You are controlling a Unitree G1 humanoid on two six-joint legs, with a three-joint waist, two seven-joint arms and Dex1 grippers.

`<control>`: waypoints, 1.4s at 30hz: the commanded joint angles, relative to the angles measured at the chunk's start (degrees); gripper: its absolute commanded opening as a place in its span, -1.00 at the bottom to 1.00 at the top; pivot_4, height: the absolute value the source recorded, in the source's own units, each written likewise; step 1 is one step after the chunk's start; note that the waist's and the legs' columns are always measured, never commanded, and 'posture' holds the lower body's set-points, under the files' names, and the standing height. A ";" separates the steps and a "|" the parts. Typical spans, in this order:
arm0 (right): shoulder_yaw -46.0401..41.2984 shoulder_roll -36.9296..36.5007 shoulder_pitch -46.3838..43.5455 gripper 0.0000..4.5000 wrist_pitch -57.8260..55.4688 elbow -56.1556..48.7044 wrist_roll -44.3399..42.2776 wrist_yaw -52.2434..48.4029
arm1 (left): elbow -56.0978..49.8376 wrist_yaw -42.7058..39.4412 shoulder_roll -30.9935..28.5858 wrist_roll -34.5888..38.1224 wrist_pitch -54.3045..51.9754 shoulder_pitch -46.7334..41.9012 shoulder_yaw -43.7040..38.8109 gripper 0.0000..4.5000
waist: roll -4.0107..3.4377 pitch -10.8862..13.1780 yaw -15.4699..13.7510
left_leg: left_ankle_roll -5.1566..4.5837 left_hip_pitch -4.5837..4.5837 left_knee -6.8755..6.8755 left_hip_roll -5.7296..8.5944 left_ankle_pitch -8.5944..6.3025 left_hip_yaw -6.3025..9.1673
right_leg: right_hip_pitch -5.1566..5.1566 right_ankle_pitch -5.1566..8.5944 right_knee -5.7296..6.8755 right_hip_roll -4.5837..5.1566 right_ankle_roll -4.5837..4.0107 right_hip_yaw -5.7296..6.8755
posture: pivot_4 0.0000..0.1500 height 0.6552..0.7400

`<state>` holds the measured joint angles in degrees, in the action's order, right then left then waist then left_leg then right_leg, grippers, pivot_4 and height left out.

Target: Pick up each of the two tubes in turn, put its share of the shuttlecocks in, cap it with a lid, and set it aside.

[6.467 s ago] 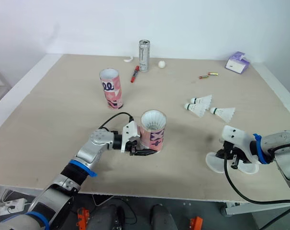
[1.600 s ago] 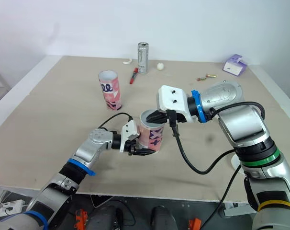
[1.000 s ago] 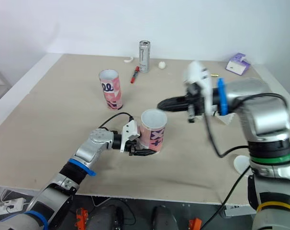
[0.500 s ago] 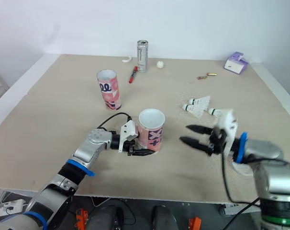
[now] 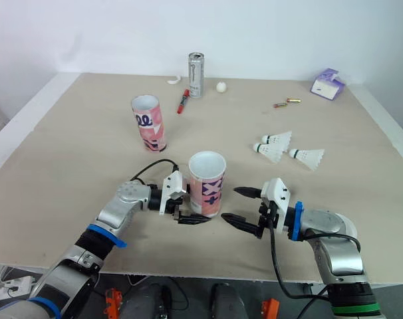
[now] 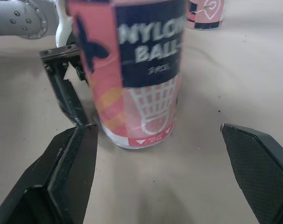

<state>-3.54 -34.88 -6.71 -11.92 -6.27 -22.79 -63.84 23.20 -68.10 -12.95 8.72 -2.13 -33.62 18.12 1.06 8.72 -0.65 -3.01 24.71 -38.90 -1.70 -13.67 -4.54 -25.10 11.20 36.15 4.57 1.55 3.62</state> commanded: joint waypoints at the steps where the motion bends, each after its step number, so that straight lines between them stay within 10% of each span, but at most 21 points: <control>1: 0.94 0.24 -1.08 1.00 2.16 0.32 0.04 -0.63 | -2.22 -1.30 -1.31 0.28 1.81 0.50 -0.28 0.97 | 0.00 0.01 0.00 | 0.00 -0.01 0.02 -0.02 0.00 0.01 | 0.00 0.01 0.00 -0.04 -0.03 0.00 | 1.00 1.00; 42: 12.91 11.96 -13.09 1.00 11.62 11.20 6.91 2.52 | -12.39 -7.43 -11.80 10.64 -5.51 5.75 -7.79 0.97 | 0.03 0.06 0.16 | 0.14 -0.09 0.05 -0.06 0.09 -0.04 | 0.00 -0.19 0.10 -0.29 0.11 -0.30 | 1.00 1.00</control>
<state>9.31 -23.26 -18.91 -1.33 5.42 -15.47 -61.16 12.81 -75.40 -24.15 19.07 -8.76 -27.69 11.29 1.09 8.78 -0.49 -2.83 24.62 -38.85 -1.76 -13.56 -4.58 -25.10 11.01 36.25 4.28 1.67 3.31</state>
